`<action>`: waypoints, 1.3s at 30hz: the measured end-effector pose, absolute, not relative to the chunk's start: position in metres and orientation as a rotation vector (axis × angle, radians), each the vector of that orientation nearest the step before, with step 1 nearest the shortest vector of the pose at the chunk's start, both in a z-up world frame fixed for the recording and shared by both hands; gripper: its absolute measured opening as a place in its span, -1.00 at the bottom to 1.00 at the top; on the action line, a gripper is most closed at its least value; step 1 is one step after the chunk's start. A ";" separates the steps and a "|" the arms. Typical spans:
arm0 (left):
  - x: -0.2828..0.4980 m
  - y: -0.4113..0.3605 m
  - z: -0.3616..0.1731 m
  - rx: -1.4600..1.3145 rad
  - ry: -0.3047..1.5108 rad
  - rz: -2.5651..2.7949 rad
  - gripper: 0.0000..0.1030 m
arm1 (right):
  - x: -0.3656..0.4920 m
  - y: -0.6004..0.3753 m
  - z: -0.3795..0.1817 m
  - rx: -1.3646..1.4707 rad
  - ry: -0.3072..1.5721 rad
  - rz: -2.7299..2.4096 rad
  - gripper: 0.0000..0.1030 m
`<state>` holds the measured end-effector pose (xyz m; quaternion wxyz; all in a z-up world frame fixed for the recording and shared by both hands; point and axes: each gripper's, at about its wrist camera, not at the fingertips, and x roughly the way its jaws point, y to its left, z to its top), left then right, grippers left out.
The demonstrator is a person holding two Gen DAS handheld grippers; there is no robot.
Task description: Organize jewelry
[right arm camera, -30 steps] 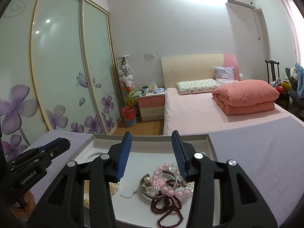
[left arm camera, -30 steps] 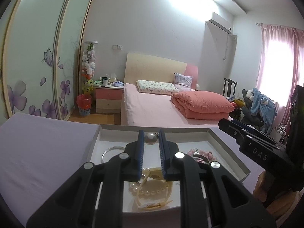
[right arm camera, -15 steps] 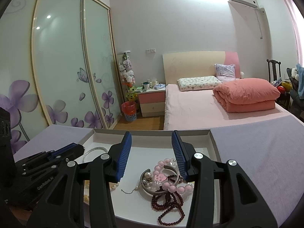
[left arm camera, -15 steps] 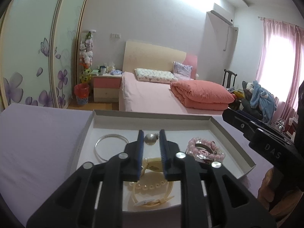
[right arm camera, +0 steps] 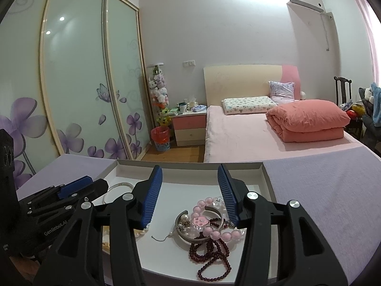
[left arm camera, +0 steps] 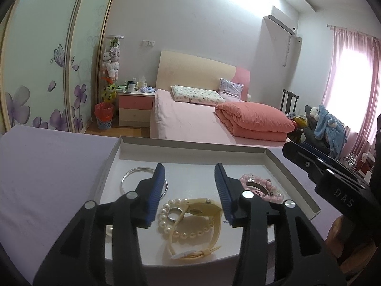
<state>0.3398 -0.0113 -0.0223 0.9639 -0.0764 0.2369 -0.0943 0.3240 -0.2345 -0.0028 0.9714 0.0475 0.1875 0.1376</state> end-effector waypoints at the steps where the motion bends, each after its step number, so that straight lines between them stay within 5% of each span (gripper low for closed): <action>1: 0.341 -0.008 -0.022 -0.159 0.476 -0.193 -0.06 | 0.324 -0.235 -0.003 0.097 0.378 0.277 0.05; 5: 0.336 -0.003 -0.017 -0.154 0.465 -0.177 0.04 | 0.320 -0.238 -0.001 0.098 0.376 0.266 0.08; 16: 0.239 0.041 0.015 -0.152 0.399 -0.095 0.92 | 0.250 -0.252 0.017 0.118 0.396 0.248 0.97; 27: 0.109 0.043 0.021 -0.071 0.325 -0.026 0.92 | 0.153 -0.250 0.012 0.062 0.397 0.170 0.97; 39: 0.087 0.039 0.014 -0.087 0.339 -0.027 0.92 | 0.115 -0.250 0.007 0.056 0.327 0.170 0.97</action>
